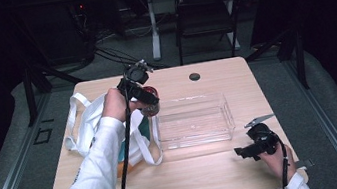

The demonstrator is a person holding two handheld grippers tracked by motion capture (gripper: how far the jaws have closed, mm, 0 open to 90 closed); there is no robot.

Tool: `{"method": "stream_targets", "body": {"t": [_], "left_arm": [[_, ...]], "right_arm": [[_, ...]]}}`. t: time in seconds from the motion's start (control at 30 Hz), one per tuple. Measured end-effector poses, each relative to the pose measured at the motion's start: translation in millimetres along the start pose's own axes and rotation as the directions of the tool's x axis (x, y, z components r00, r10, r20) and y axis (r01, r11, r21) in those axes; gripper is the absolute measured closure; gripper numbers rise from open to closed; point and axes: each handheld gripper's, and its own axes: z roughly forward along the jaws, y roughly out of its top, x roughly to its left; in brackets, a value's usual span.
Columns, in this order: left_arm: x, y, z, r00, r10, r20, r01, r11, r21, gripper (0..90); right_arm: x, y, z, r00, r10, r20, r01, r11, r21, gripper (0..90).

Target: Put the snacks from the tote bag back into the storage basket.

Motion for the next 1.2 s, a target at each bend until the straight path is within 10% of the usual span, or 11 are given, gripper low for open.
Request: {"method": "stream_targets", "body": {"t": [1.2], "left_arm": [[-21.8, 3.7, 23.1, 0.9965, 0.042, 0.072, -0.043, 0.9991, 0.002, 26.0]], "right_arm": [[0.3, 0.4, -1.3, 0.9999, -0.012, 0.002, 0.011, 1.0, 0.001, 11.3]]}}
